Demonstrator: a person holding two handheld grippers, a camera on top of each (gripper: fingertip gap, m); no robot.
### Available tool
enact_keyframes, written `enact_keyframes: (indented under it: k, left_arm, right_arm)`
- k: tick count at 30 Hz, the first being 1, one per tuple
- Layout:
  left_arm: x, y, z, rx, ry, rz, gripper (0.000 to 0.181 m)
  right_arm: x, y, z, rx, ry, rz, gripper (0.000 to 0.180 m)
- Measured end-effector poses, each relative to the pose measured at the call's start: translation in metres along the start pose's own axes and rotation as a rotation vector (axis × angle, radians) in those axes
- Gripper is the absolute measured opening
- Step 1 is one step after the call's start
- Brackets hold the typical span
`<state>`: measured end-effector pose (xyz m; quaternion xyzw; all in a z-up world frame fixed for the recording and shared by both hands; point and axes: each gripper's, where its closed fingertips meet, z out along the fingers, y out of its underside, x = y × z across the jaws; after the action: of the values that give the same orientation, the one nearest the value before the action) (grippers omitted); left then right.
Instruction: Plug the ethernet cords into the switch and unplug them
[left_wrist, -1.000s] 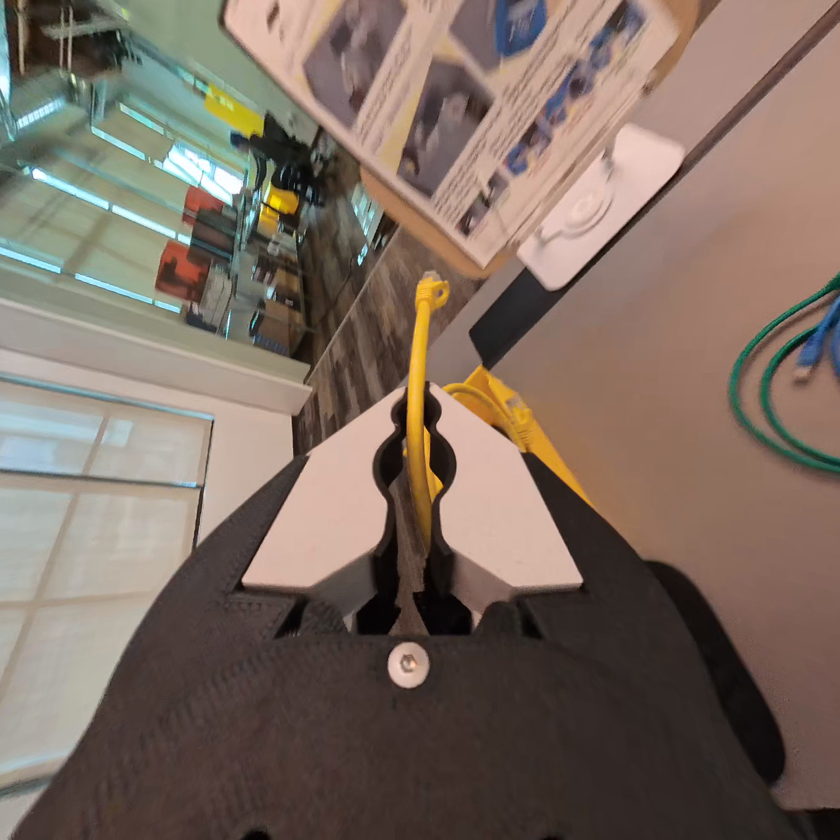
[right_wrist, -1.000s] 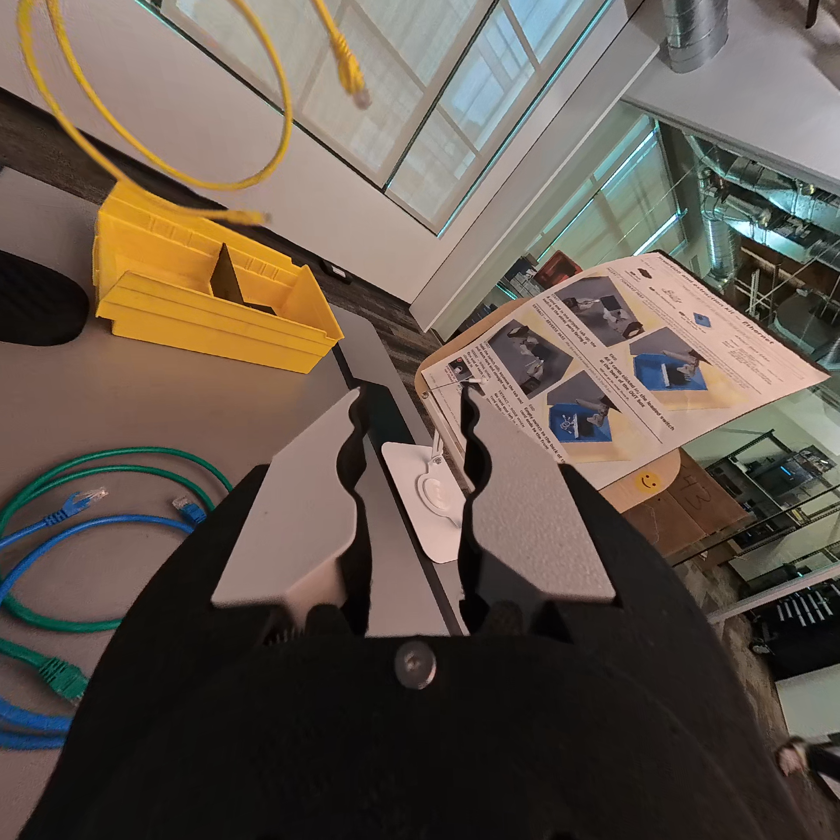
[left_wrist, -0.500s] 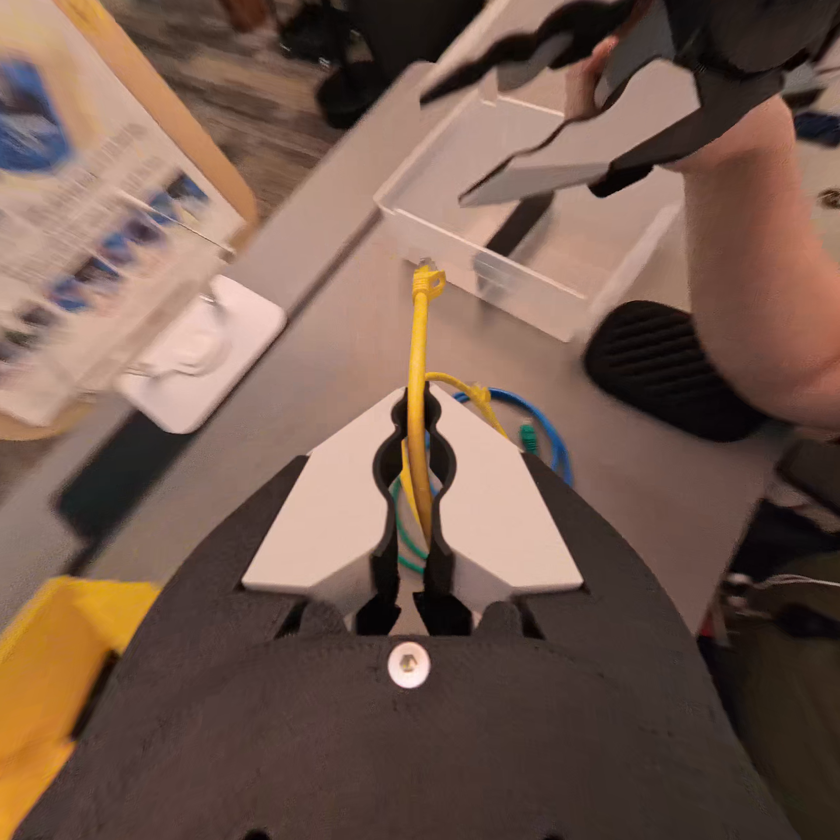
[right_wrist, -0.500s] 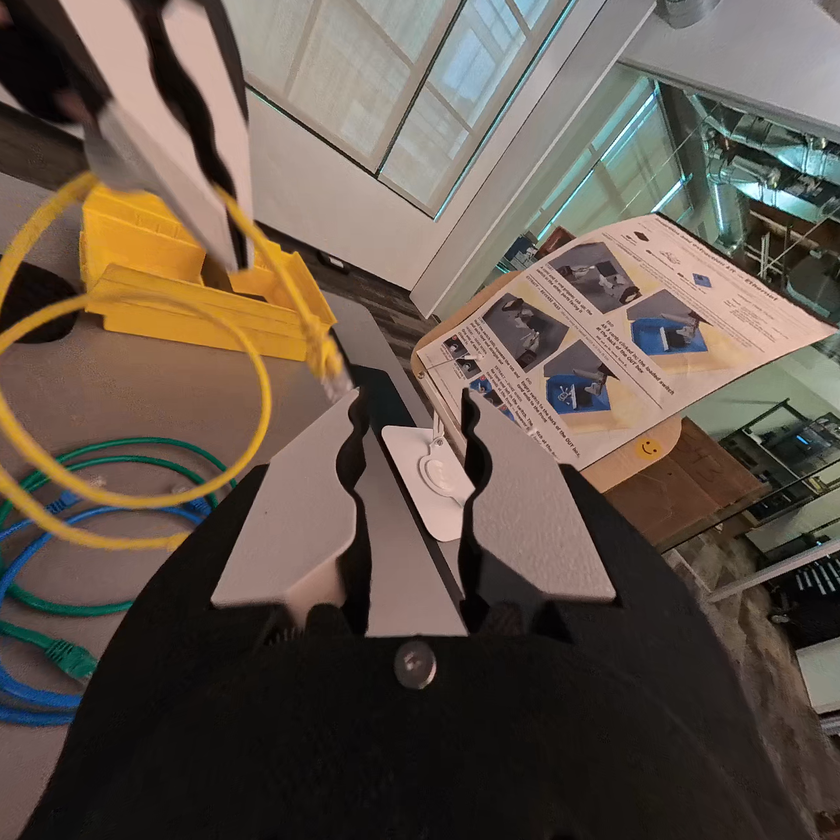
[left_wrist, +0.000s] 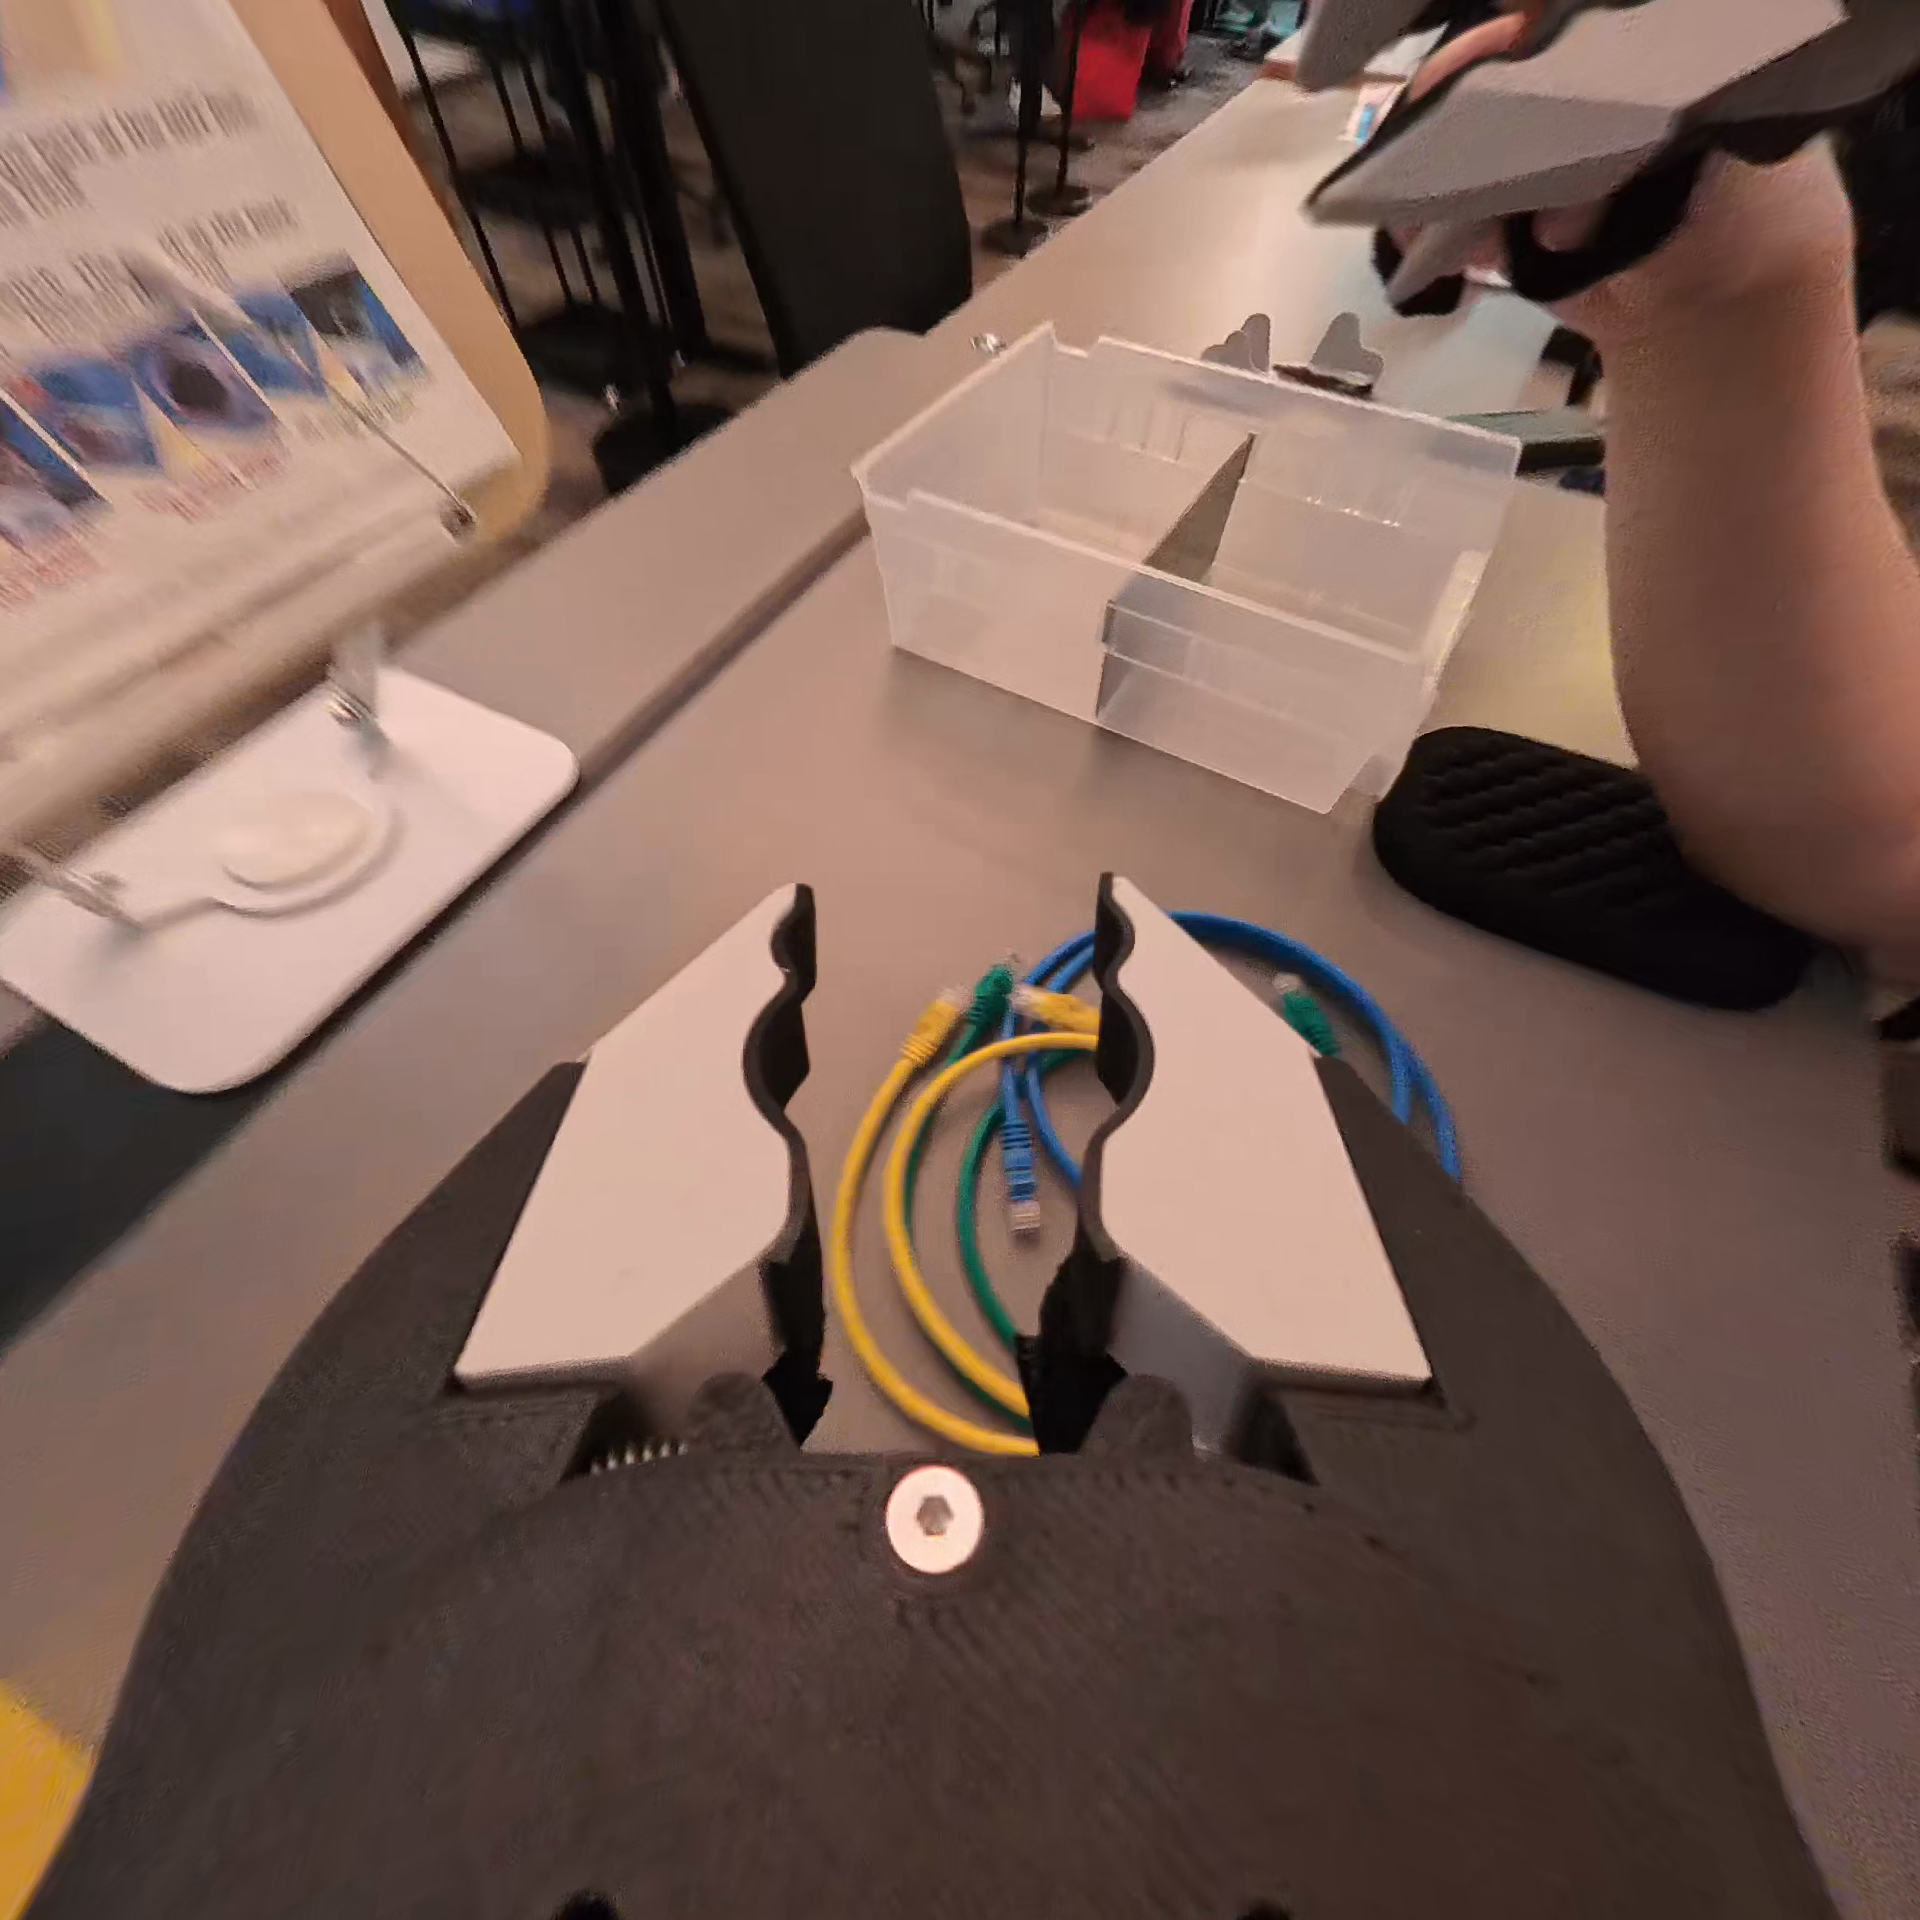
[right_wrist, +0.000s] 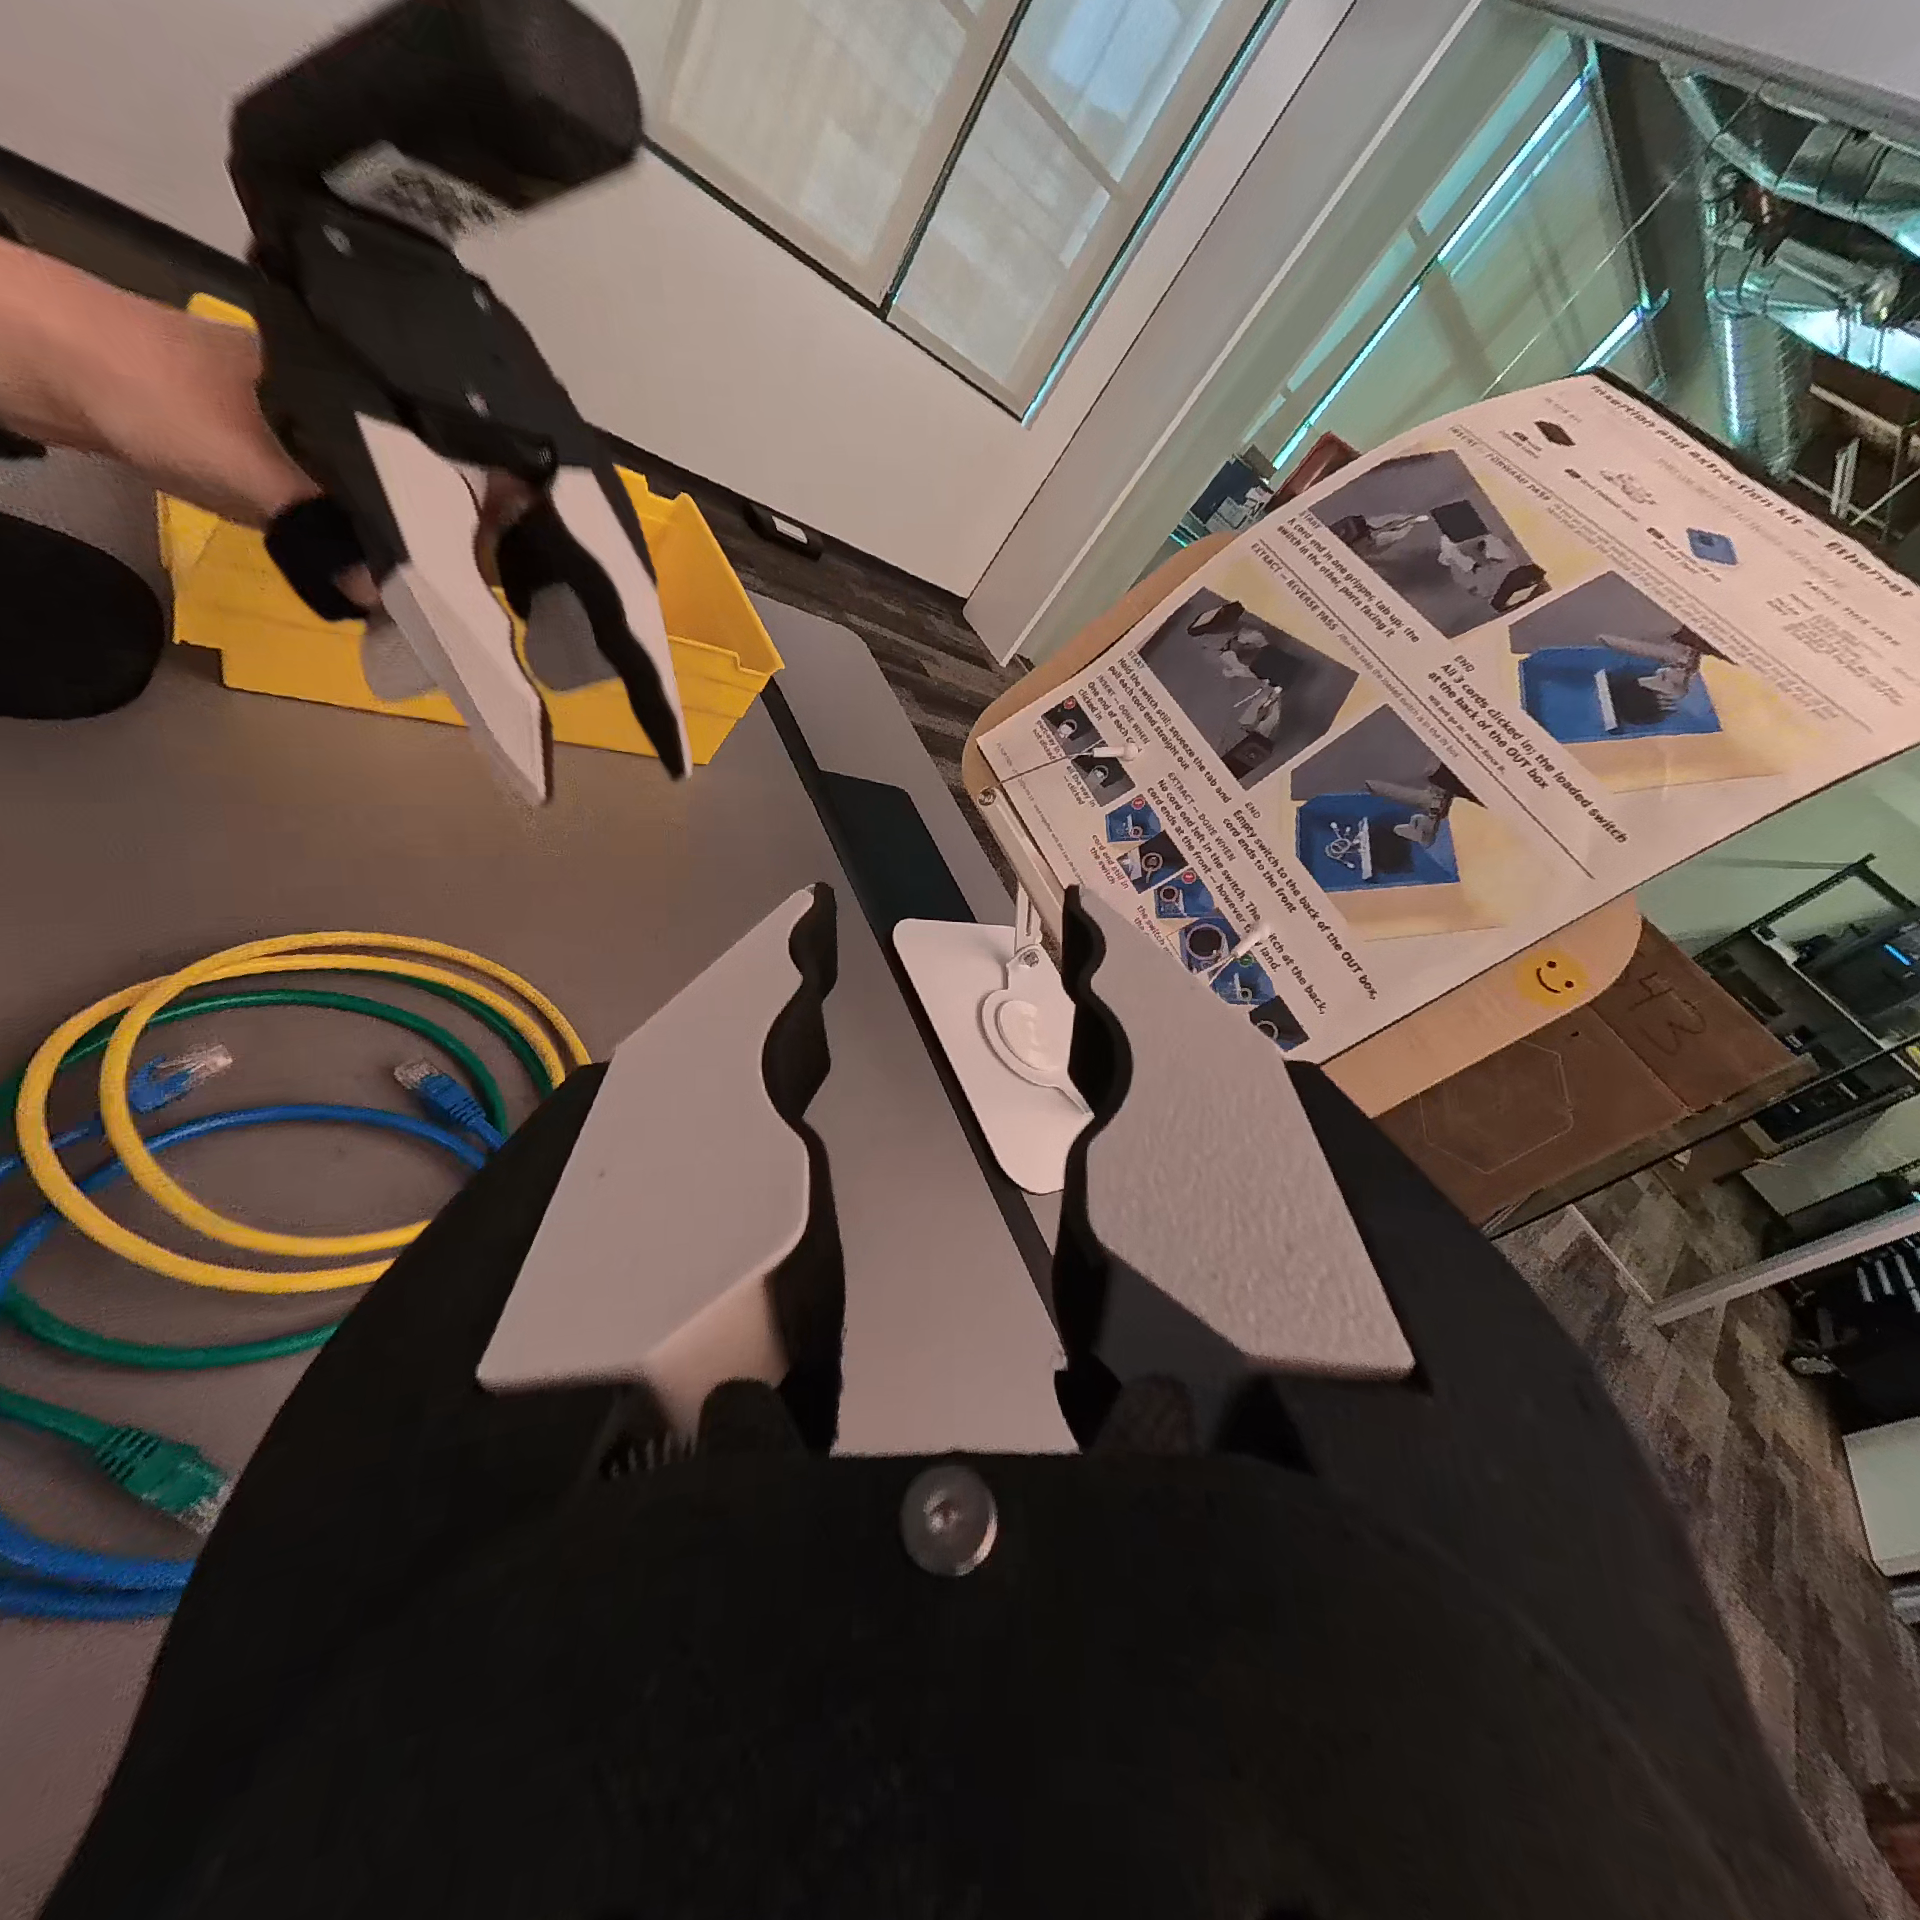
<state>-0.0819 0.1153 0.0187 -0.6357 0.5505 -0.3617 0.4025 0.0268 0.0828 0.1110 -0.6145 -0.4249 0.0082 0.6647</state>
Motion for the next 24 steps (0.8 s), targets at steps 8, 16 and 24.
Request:
enact_keyframes:
  k: [8,16,24]
  left_arm:
    - [-0.014,-0.016,-0.089,0.043,-0.225,0.418,0.036]
    - [-0.023,0.004,-0.147,0.028,-0.189,0.361,0.000]
    - [0.016,-0.001,-0.174,0.150,-0.005,0.418,0.000]
  right_arm:
    - [-0.007,0.016,0.018,-0.066,-0.017,-0.015,0.044]
    - [-0.017,0.038,0.039,-0.162,-0.036,-0.050,0.044]
    - [-0.022,0.041,0.048,-0.179,-0.031,-0.088,0.044]
